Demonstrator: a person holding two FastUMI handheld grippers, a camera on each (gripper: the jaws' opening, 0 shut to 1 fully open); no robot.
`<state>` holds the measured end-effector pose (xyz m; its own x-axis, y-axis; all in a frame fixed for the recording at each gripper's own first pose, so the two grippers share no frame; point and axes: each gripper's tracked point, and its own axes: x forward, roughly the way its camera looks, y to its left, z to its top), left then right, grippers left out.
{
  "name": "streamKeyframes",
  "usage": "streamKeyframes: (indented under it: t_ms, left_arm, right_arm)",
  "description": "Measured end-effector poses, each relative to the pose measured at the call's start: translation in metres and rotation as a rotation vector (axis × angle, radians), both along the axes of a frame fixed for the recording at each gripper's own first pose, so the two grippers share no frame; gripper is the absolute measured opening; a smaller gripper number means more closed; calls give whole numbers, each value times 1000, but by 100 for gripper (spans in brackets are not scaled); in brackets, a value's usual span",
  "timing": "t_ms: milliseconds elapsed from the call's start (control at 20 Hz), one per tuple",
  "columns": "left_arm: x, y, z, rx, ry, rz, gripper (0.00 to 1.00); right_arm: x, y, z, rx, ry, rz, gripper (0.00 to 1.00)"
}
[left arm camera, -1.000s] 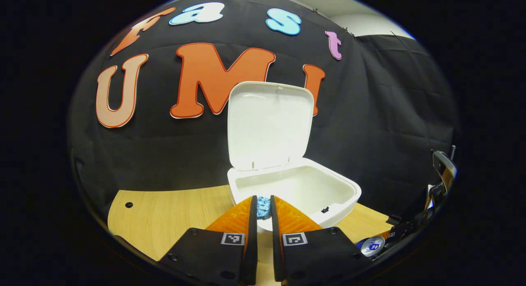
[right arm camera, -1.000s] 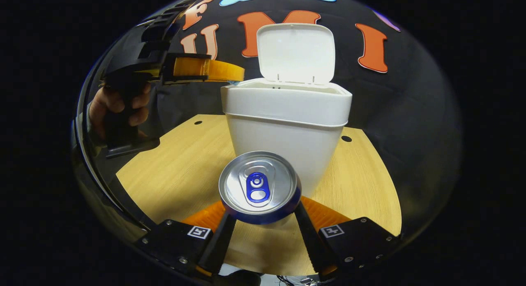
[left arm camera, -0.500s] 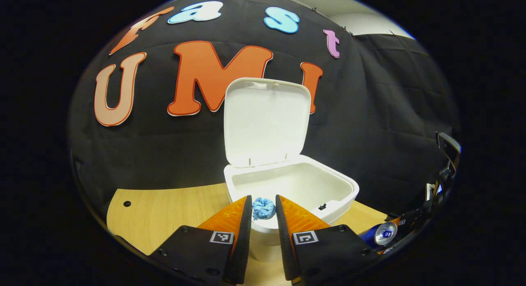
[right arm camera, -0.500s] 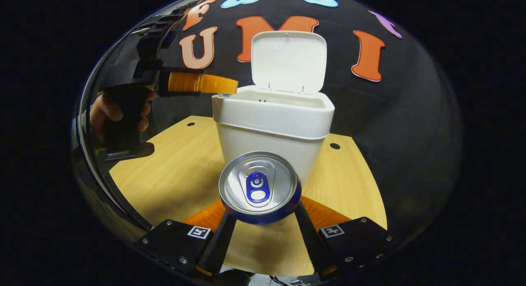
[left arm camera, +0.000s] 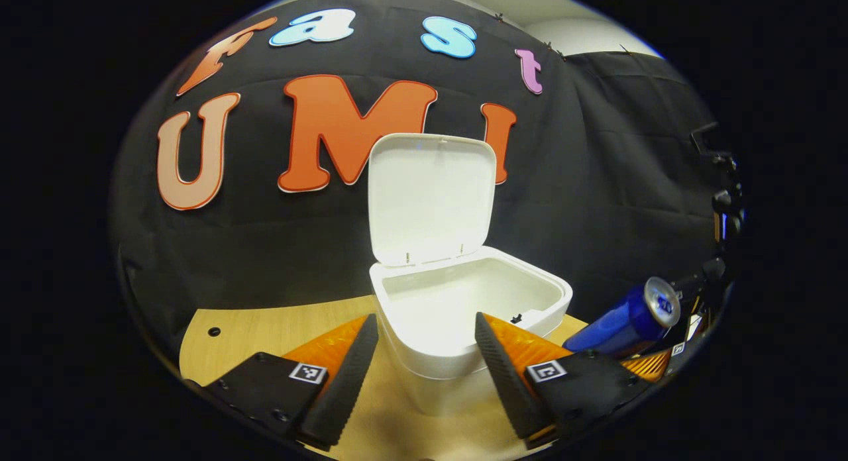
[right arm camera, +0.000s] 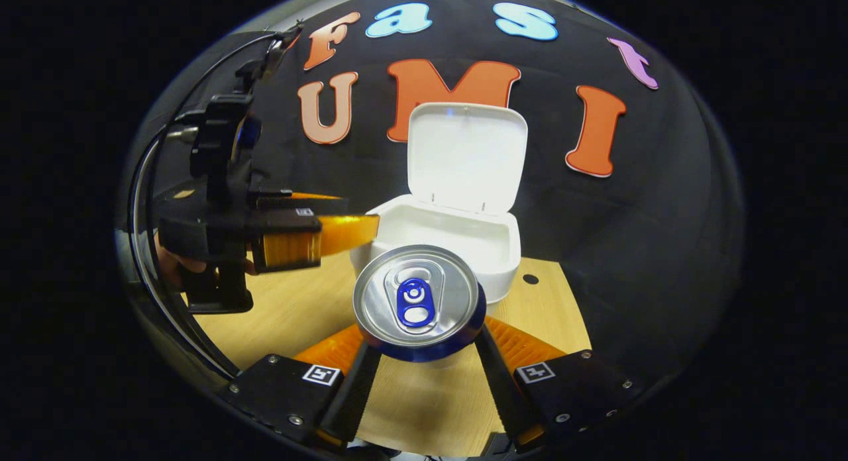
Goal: Press the lid of the desktop garbage bin to open it, pick up the crumpled paper on the desktop and throw it into the bin, then pick up the pop can on the desktop and drop it into the bin, and finally close the garbage bin lid.
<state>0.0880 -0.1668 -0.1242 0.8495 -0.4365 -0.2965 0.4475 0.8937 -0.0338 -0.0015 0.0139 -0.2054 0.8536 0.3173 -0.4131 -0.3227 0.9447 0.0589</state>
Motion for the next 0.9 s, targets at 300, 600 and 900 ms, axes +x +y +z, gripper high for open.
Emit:
streamKeyframes:
  t_ms: [300, 600, 900]
  left_arm:
    - [-9, 33, 17, 38, -60, 70, 100]
    - [-21, 71, 35, 36, -85, 154, 100]
    - [-33, 100, 56, 17, -97, 222, 99]
  right_arm:
    - [10, -13, 41, 9, -80, 10, 81]
    - [32, -23, 62, 12, -121, -18, 81]
    - [57, -25, 77, -1, -156, -31, 81]
